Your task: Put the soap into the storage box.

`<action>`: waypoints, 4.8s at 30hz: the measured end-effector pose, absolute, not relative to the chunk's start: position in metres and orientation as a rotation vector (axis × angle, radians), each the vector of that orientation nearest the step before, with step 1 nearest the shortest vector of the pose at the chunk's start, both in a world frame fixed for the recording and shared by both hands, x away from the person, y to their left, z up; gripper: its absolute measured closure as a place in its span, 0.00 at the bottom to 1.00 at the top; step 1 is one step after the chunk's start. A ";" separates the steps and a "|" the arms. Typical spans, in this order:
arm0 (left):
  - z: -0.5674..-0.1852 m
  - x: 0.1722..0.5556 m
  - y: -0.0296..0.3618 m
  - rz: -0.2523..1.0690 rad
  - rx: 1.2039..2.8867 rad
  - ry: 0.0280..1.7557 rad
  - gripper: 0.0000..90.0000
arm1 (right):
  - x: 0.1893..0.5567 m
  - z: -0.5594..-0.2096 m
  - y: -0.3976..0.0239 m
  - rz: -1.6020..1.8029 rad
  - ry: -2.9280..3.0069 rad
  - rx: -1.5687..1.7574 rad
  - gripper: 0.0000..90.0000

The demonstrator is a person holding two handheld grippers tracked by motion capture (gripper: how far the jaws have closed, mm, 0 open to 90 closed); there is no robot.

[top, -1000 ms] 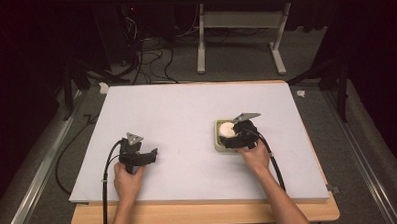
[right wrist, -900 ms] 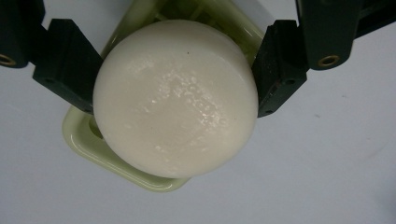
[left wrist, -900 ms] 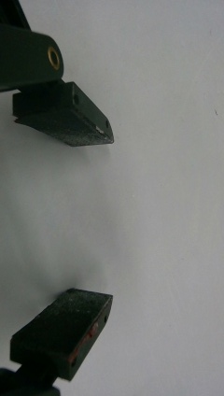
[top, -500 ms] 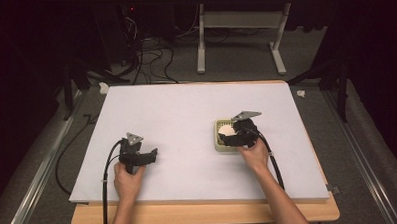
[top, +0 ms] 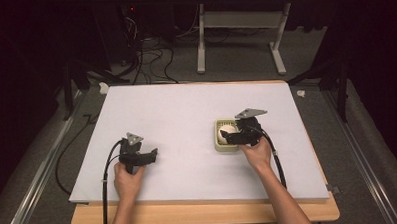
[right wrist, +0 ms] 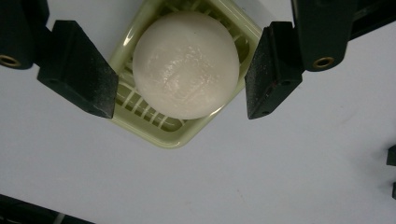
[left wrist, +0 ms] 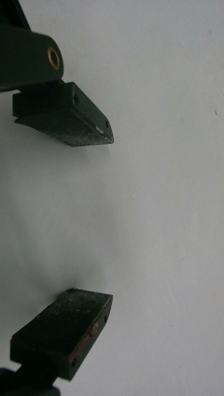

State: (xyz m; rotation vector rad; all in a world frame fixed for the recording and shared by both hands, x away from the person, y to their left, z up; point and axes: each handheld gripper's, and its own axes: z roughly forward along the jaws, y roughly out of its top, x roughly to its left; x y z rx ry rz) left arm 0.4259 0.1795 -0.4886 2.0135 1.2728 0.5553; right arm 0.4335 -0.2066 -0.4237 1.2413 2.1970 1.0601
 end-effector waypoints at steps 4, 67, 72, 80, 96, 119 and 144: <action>-0.489 0.426 0.180 0.555 2.014 1.273 0.22 | 0.431 -0.419 -0.213 1.086 2.174 1.241 0.29; -0.489 0.426 0.179 0.556 2.014 1.273 0.22 | 0.390 -0.396 -0.295 1.189 1.976 1.321 0.31; -0.489 0.426 0.179 0.556 2.014 1.273 0.22 | 0.386 -0.397 -0.302 1.192 1.958 1.332 0.31; -0.489 0.426 0.179 0.556 2.014 1.273 0.22 | 0.378 -0.400 -0.316 1.198 1.930 1.358 0.31; -0.489 0.426 0.179 0.557 2.014 1.272 0.22 | 0.365 -0.413 -0.334 1.186 1.904 1.411 0.31; -0.489 0.426 0.179 0.560 2.013 1.272 0.22 | 0.356 -0.439 -0.344 1.162 1.909 1.473 0.31; -0.489 0.426 0.179 0.556 2.014 1.273 0.22 | 0.359 -0.462 -0.338 1.095 1.958 1.517 0.32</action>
